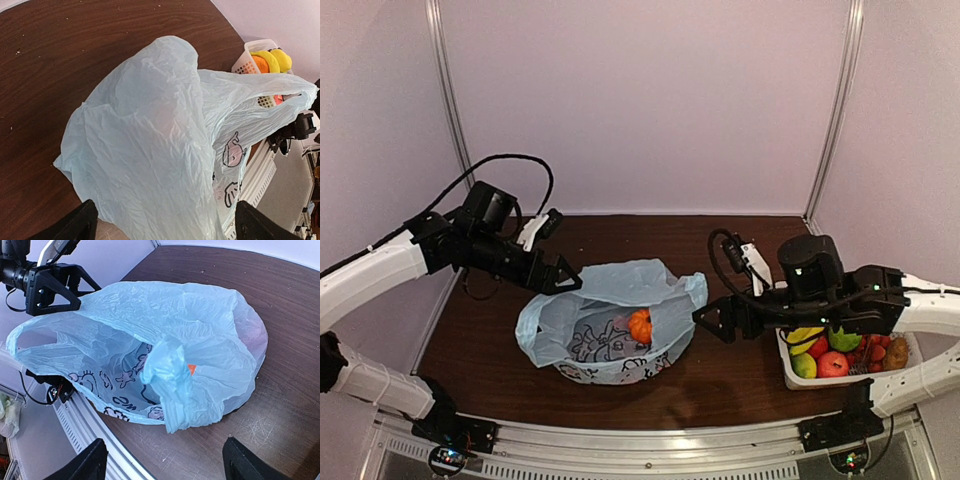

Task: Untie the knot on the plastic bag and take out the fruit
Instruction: Adjust the takeout bag at the center of the board.

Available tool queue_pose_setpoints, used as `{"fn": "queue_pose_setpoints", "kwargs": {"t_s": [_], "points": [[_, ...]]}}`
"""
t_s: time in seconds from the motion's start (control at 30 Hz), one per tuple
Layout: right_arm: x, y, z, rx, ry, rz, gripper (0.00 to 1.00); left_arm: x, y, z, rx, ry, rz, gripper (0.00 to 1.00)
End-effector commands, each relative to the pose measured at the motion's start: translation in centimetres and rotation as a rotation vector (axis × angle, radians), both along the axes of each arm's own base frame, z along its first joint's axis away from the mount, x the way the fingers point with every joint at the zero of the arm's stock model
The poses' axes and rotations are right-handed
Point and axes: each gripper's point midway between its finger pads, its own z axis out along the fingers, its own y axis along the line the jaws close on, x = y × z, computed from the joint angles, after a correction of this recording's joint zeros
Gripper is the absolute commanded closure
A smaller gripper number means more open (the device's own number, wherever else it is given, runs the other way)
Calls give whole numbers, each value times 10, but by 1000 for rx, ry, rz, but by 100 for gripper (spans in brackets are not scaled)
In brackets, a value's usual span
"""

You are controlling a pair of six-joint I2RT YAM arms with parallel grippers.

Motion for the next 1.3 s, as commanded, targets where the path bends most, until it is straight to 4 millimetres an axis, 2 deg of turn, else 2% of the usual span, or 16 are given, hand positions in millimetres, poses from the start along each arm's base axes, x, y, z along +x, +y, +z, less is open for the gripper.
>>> {"fn": "queue_pose_setpoints", "kwargs": {"t_s": [0.0, 0.23, 0.4, 0.43, 0.6, 0.67, 0.73, 0.9, 1.1, 1.2, 1.27], "points": [[29, -2, 10, -12, -70, -169, 24, -2, 0, -13, 26, 18, -9, 5], [41, 15, 2, -10, -78, -191, 38, -2, -4, -17, 8, 26, -15, 35], [46, 28, -1, -19, -78, -179, 47, -4, -4, -17, -6, 24, -11, 52], [47, 30, -1, -20, -78, -178, 51, -5, -3, -17, -8, 23, -10, 56], [53, 29, 2, -26, -94, -207, 91, -11, -5, -12, -43, 18, -23, 81], [57, 28, 3, -23, -97, -225, 100, -13, -6, -10, -66, 14, -27, 91], [61, 27, 5, 6, -92, -233, 100, -16, -7, -5, -94, 6, -35, 100], [82, 22, 16, 57, -102, -259, 100, -22, -7, 11, -167, -25, -22, 100], [125, 15, 44, 49, -158, -295, 100, -34, -19, 42, -285, -87, -16, 100], [141, 19, 61, 66, -187, -291, 100, -39, -20, 47, -291, -105, 3, 100], [148, 22, 63, 63, -196, -287, 100, -44, -20, 46, -296, -108, 19, 100]]}}
